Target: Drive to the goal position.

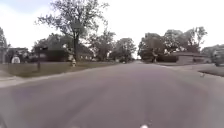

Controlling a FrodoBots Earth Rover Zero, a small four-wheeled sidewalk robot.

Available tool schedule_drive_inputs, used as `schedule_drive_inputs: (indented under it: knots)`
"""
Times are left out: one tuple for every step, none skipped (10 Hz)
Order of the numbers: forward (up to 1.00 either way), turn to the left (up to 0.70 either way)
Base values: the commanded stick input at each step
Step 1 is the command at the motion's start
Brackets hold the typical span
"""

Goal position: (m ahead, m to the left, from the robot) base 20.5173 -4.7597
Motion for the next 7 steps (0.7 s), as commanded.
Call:
schedule_drive_inputs:
  knots:
    - [1.00,0.00]
    - [1.00,0.00]
    - [1.00,0.00]
    - [1.00,0.00]
    - [1.00,0.00]
    - [1.00,0.00]
    - [1.00,0.00]
